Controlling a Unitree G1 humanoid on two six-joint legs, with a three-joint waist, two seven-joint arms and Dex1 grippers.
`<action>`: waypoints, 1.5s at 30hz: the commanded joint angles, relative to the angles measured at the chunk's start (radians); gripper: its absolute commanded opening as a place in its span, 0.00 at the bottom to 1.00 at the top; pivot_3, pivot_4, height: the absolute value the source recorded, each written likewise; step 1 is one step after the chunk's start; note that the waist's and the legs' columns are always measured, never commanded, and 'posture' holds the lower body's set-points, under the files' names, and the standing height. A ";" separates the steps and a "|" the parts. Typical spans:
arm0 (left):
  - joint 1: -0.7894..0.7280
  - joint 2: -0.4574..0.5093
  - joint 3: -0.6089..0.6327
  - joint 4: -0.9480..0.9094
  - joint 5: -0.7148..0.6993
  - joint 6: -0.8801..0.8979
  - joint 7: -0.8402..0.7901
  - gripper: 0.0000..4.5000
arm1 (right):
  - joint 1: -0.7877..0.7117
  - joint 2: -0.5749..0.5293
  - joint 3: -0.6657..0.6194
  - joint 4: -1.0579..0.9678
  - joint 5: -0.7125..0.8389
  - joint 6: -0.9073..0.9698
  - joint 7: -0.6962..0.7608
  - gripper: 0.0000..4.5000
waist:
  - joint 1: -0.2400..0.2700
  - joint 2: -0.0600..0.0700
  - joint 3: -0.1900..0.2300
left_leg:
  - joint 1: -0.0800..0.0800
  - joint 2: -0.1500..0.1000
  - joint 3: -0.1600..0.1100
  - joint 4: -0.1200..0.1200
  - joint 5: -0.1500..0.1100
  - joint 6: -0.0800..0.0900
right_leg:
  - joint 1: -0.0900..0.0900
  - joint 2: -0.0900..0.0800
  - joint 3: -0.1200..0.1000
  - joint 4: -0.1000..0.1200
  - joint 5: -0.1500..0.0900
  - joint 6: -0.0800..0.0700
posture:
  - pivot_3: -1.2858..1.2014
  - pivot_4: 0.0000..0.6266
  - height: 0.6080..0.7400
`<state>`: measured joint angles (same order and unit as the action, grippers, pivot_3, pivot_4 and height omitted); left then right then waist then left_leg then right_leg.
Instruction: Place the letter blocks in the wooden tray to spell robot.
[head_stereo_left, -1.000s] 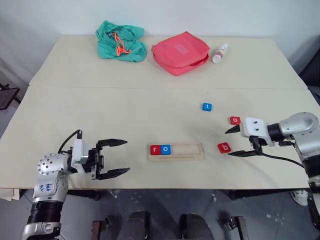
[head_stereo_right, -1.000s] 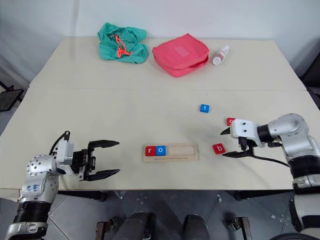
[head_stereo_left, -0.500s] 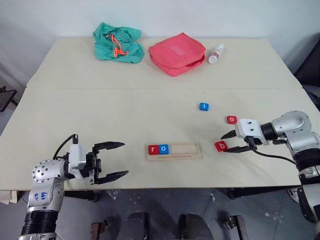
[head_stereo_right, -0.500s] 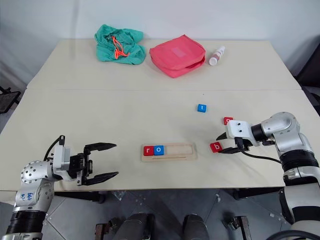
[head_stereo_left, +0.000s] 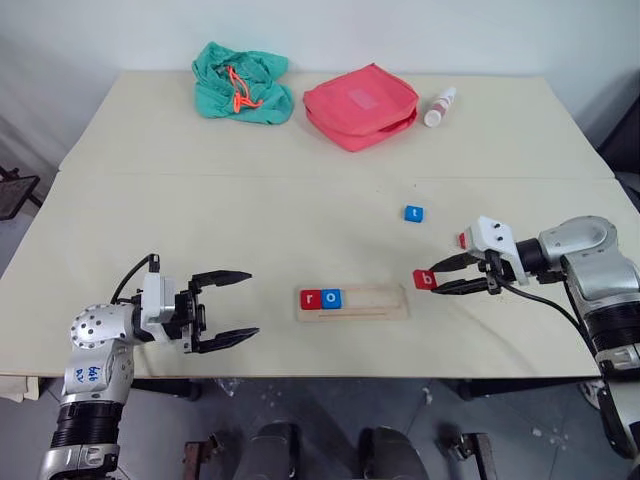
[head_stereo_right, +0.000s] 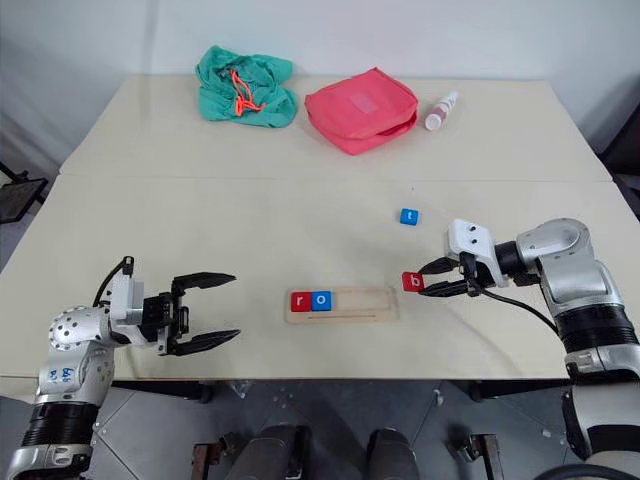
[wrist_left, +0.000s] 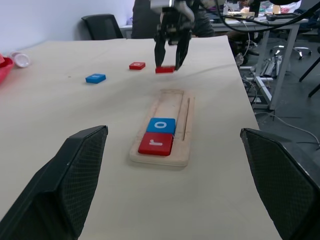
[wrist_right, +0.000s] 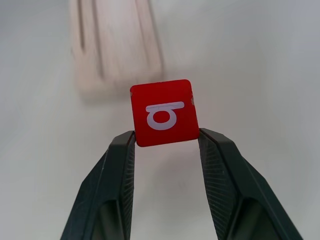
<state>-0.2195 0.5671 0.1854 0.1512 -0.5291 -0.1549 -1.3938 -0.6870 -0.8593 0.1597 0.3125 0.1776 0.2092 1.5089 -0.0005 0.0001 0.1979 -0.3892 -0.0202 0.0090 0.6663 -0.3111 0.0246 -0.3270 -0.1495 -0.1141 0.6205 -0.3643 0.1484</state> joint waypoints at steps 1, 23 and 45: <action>-0.021 0.006 -0.001 0.016 -0.013 -0.017 -0.023 1.00 | 0.006 -0.032 0.023 -0.180 0.002 0.188 -0.023 0.33 | 0.000 0.000 0.000 | 0.000 0.000 0.000 0.000 0.000 0.000 | 0.000 0.000 0.000 0.000 0.000 0.000 | 0.52 0.24 1.00; 0.007 0.002 0.001 0.004 -0.013 -0.038 -0.032 1.00 | -0.120 0.133 0.283 -0.366 -0.129 0.329 -0.167 0.33 | -0.005 0.000 0.000 | -0.001 0.000 0.000 -0.001 0.000 0.000 | -0.004 0.000 0.001 0.003 0.000 0.000 | 0.52 0.24 1.00; 0.020 -0.003 -0.005 -0.013 -0.011 -0.043 0.006 1.00 | -0.124 0.177 0.293 -0.396 -0.143 0.377 -0.191 0.49 | -0.004 0.000 0.000 | -0.001 -0.001 0.000 -0.001 0.000 0.000 | -0.004 0.000 0.001 0.004 0.000 0.000 | 0.52 0.24 1.00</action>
<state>-0.1925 0.5654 0.1780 0.1625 -0.5285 -0.1846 -1.3903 -0.8104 -0.6808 0.4597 -0.0370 0.0265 0.5742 1.3154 -0.0041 0.0001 0.1979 -0.3903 -0.0208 0.0089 0.6655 -0.3112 0.0243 -0.3313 -0.1497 -0.1133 0.6241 -0.3643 0.1484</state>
